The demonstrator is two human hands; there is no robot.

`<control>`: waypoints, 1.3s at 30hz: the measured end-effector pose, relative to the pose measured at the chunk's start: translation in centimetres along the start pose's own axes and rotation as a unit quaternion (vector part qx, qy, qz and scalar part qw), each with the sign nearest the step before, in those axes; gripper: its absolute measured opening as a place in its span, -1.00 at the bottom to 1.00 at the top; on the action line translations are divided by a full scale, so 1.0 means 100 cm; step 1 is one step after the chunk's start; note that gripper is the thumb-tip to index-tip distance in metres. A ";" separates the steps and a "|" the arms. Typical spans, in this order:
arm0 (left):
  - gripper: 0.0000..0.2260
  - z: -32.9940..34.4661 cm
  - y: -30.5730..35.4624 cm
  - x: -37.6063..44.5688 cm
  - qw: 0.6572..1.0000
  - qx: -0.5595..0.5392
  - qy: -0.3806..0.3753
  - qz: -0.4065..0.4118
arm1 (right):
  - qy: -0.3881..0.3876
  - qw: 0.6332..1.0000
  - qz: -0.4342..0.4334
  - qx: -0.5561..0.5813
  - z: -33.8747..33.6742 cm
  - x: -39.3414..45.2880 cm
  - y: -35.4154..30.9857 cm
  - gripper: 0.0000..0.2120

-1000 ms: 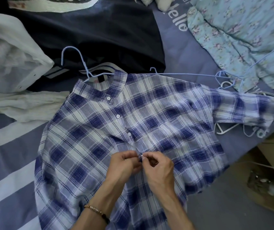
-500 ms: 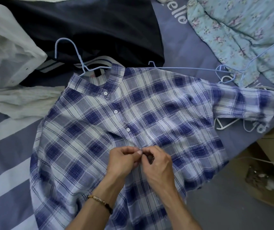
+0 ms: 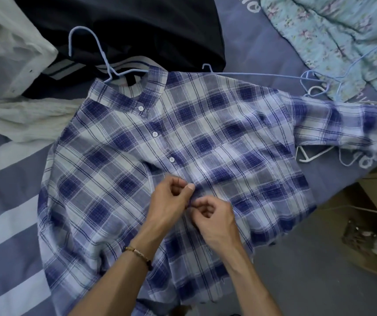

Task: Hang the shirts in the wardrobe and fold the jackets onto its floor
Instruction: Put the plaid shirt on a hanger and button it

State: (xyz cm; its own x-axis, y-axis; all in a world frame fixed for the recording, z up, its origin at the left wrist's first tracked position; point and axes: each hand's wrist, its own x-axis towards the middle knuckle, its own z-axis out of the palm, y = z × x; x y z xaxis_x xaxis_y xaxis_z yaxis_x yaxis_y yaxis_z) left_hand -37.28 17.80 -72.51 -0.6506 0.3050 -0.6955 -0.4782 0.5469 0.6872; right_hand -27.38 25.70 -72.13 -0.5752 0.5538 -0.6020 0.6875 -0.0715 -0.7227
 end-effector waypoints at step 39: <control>-0.68 0.031 -0.026 -0.068 0.982 -0.183 -0.013 -0.042 | 0.042 0.998 -0.027 -0.033 -0.027 -0.019 0.015 -0.95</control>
State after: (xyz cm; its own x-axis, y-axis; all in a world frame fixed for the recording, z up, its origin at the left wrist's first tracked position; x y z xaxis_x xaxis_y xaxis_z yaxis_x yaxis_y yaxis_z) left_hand -29.81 16.67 -70.25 -0.5872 0.2938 -0.7542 -0.7121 0.2555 0.6539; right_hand -24.05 26.77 -71.14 -0.5749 0.6231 -0.5303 0.6856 0.0130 -0.7279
